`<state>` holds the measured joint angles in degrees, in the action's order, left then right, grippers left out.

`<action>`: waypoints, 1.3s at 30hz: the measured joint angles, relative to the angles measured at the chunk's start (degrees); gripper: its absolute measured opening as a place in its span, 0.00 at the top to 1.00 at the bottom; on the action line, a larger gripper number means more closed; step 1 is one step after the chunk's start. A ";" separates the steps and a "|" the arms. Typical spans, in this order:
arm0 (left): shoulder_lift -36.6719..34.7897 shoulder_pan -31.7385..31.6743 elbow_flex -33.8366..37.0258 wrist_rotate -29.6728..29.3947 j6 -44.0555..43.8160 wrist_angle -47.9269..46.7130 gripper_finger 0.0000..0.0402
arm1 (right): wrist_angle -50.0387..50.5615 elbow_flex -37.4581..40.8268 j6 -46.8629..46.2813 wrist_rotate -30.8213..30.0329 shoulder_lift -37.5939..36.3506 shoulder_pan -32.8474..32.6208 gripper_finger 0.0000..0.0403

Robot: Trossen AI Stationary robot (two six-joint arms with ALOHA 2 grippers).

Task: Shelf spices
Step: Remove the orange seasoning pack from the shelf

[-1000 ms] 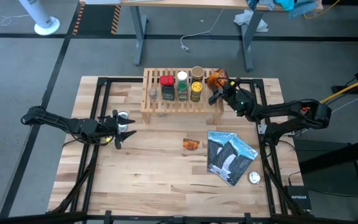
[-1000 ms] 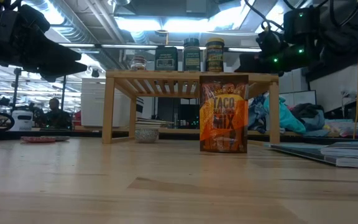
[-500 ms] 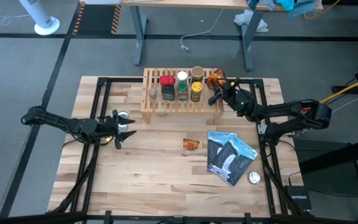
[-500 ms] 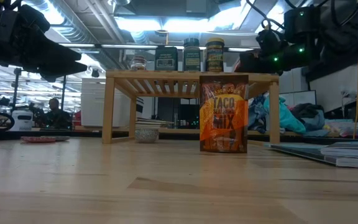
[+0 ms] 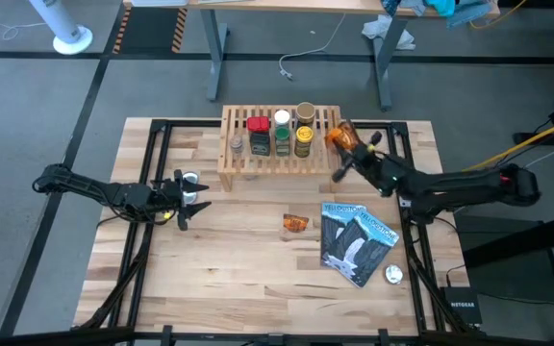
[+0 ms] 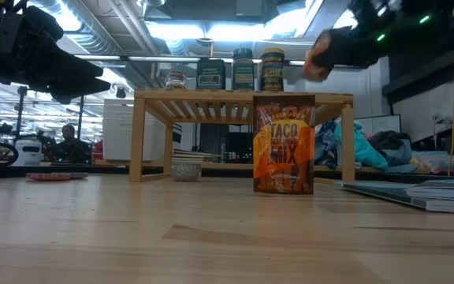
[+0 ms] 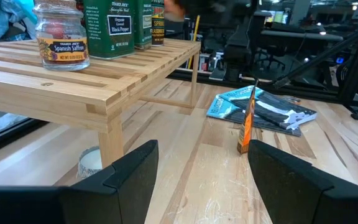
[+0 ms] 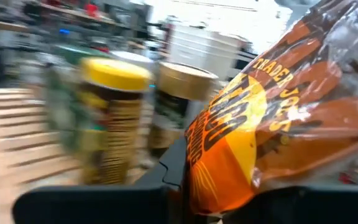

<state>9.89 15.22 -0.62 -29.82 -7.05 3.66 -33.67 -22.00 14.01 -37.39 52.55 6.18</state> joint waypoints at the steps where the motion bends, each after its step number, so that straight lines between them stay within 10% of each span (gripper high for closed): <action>1: 0.00 -0.01 0.00 0.02 0.00 -0.01 0.40 | 1.75 0.00 -0.28 -0.82 -2.03 -2.29 0.87; 11: 0.00 -0.02 0.00 0.02 0.00 -0.02 0.40 | 13.99 -0.02 -11.04 -10.22 -10.28 -26.19 0.87; 21: 0.00 0.00 0.00 0.01 0.00 -0.02 0.40 | 4.15 -0.04 -22.63 -22.60 6.61 -42.96 0.87; 39: 0.02 -0.02 0.00 0.02 0.00 0.00 0.40 | -15.47 -7.99 -27.34 -20.44 41.77 -45.53 0.87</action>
<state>9.91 15.20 -0.62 -29.80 -7.05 3.66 -49.14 -29.99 -13.34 -57.82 94.32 -39.35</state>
